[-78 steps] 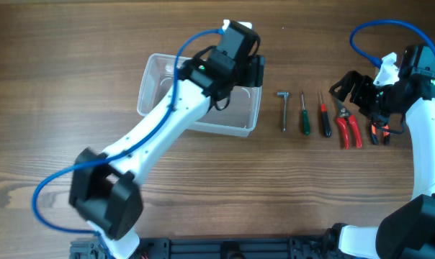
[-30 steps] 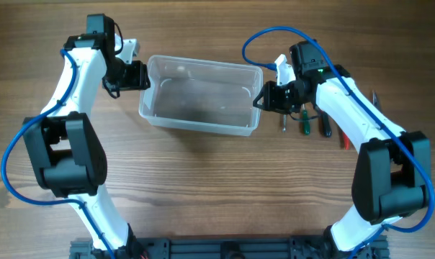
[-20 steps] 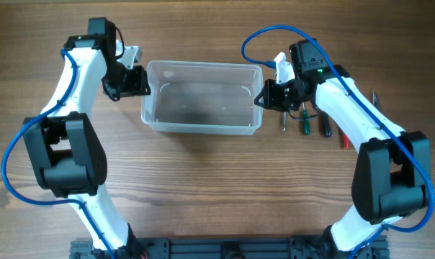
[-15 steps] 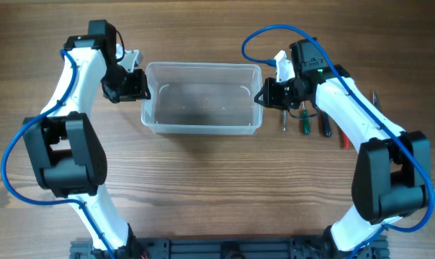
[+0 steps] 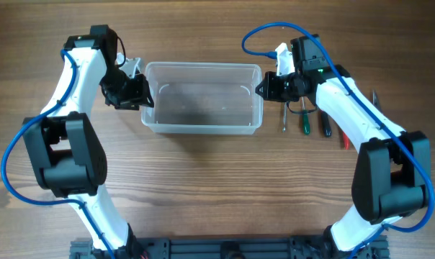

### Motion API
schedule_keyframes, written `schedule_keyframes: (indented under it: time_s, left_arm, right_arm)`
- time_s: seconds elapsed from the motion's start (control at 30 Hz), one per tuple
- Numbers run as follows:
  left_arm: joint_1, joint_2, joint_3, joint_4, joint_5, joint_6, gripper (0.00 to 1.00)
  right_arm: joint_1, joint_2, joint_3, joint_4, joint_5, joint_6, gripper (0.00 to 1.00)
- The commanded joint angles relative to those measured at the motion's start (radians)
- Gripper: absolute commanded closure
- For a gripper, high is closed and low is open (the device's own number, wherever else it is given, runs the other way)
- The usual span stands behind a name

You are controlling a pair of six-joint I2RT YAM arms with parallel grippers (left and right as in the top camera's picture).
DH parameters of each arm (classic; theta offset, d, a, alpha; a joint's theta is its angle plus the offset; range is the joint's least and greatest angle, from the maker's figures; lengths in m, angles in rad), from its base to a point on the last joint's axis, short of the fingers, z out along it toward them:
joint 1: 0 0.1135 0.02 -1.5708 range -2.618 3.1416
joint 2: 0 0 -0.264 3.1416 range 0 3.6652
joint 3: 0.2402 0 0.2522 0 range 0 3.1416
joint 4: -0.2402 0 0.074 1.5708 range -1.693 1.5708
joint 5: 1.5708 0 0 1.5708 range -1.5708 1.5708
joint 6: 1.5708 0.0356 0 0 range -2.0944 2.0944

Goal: Pack container

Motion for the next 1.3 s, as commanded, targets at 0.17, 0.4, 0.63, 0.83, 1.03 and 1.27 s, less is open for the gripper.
schedule_keyframes:
  time_s: [0.17, 0.4, 0.63, 0.83, 1.03, 1.27]
  left_arm:
    - [0.000, 0.012, -0.001, -0.032, 0.039, -0.041, 0.59]
    - [0.000, 0.012, -0.001, -0.039, 0.039, -0.041, 0.59]
    - [0.000, 0.011, -0.001, 0.003, 0.038, -0.041, 0.49]
    - [0.000, -0.031, 0.001, 0.076, 0.037, -0.041, 0.48]
    - [0.010, -0.157, 0.050, 0.097, 0.010, -0.048, 0.38]
    - [0.047, -0.378, 0.091, 0.131, -0.037, -0.067, 0.00]
  right_arm:
    - [-0.003, 0.024, -0.008, 0.031, 0.062, -0.004, 0.94]
    - [-0.003, 0.024, -0.008, 0.045, 0.066, -0.003, 0.75]
    - [-0.003, 0.023, -0.007, 0.045, 0.038, 0.000, 0.39]
    - [-0.003, 0.017, 0.028, 0.037, 0.005, -0.005, 0.32]
    - [-0.017, -0.072, 0.079, -0.005, 0.006, -0.059, 0.27]
    - [-0.140, -0.304, 0.115, -0.093, 0.130, -0.111, 0.22]
